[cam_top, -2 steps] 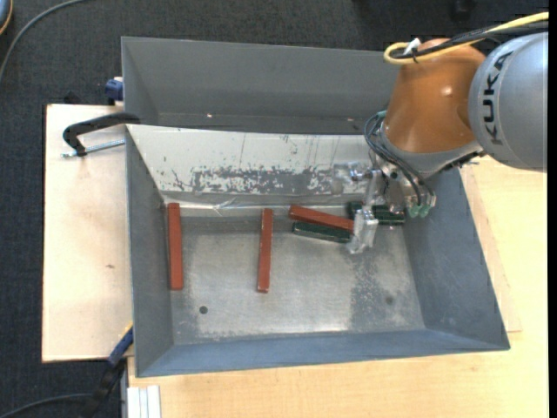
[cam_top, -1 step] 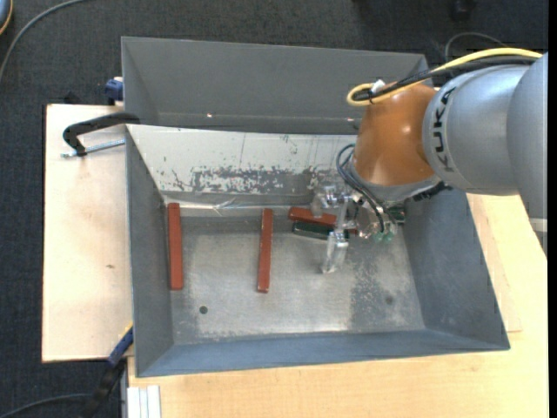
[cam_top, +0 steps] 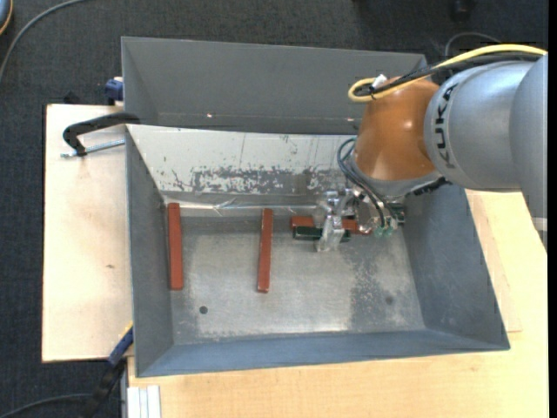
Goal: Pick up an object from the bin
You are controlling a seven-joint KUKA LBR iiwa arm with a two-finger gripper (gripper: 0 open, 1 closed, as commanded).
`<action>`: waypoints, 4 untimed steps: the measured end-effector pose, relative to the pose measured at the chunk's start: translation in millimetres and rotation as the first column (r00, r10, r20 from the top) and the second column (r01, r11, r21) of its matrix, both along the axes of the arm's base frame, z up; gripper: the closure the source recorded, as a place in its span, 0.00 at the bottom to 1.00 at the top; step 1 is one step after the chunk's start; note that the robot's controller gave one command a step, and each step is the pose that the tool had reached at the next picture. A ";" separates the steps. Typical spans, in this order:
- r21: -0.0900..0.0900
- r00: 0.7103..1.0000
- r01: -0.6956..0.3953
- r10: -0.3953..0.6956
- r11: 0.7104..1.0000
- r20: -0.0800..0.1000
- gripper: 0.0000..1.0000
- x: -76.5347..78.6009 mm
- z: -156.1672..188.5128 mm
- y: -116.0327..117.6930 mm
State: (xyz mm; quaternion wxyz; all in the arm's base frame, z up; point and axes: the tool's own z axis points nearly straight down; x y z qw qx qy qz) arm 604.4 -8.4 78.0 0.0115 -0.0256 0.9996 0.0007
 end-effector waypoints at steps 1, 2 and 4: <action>-0.002 0.998 -0.066 0.066 0.998 -0.012 1.00 0.1 41.9 -3.1; -0.001 0.997 -0.075 0.075 0.997 -0.013 1.00 -0.2 70.0 7.4; -0.001 0.979 -0.203 0.203 0.979 -0.022 0.00 -42.6 74.0 13.3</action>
Offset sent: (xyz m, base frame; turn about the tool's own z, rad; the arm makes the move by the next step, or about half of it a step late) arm -0.0028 -0.0038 0.0377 -0.0656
